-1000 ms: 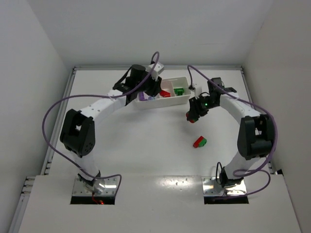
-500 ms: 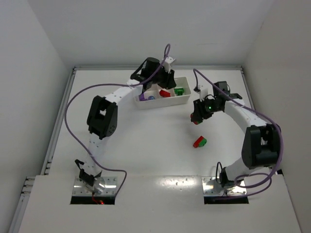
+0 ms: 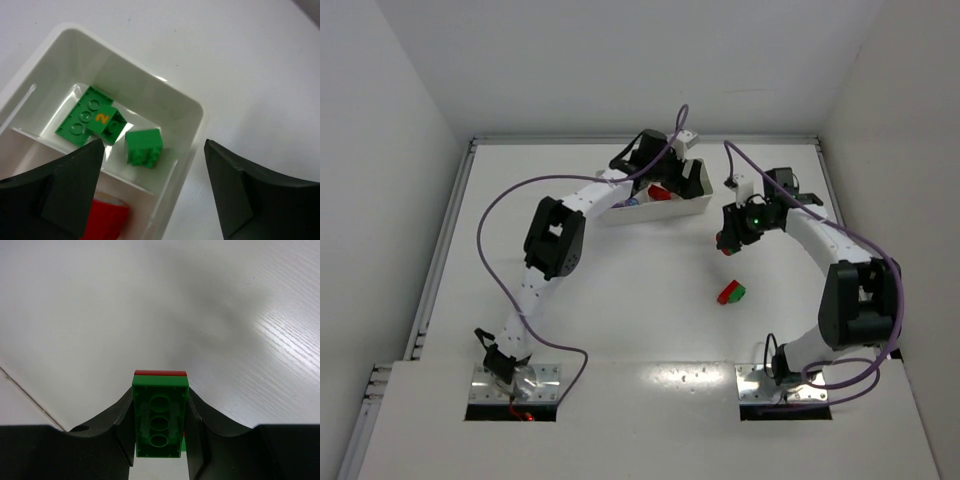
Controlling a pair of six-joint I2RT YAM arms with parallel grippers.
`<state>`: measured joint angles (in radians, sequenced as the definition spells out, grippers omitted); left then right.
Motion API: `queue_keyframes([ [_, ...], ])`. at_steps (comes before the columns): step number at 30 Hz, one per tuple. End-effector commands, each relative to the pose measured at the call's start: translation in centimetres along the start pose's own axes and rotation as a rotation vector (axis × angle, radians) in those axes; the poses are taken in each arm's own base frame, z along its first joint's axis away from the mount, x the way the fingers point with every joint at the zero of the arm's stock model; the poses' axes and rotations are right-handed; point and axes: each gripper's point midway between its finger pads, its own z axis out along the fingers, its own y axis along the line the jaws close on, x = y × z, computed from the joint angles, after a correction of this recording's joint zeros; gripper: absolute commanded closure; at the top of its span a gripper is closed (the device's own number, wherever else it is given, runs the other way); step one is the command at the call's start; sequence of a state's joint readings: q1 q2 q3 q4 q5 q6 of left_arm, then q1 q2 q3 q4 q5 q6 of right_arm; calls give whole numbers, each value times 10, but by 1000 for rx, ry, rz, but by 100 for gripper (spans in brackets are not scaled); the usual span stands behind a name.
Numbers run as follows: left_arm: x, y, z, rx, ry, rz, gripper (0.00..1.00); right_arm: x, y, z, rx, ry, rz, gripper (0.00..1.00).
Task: Sort the legos into containers by color
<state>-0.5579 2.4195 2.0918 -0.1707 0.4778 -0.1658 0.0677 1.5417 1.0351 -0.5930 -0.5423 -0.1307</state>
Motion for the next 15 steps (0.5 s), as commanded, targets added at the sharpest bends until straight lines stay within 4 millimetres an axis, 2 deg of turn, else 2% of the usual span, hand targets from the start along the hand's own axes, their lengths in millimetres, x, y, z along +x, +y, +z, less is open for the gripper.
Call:
queue_keyframes([
  [1, -31, -7, -1, 5, -78, 23, 6, -11, 2, -5, -1, -45, -9, 94],
  [4, -39, -7, -6, 22, -96, 43, 6, -12, 7, -3, -34, -43, 6, 94],
  [7, -71, -25, -31, 107, -161, 71, 14, -18, 12, -3, -86, -59, 22, 94],
  [8, -74, -33, -41, 161, -161, 76, 16, -16, 14, 1, -110, -52, 32, 94],
  [9, -83, -42, -58, 191, -179, 79, 18, -21, 20, -1, -162, -66, 40, 94],
  [10, -85, -53, -67, 229, -178, 86, 20, -22, 24, 1, -203, -59, 54, 94],
  [11, -86, -70, -78, 304, -171, 98, 21, -26, 37, 0, -288, -69, 65, 94],
  [12, -75, -71, -87, 332, -146, 72, 21, -24, 45, -2, -340, -52, 94, 94],
  [13, -74, -77, -99, 365, -142, 73, 21, -31, 48, -5, -381, -65, 95, 94],
  [14, -85, -96, -121, 408, -161, 99, 21, -34, 60, -5, -492, -76, 100, 94],
  [15, -65, -103, -131, 478, -118, 73, 21, -35, 71, -12, -562, -71, 112, 94],
])
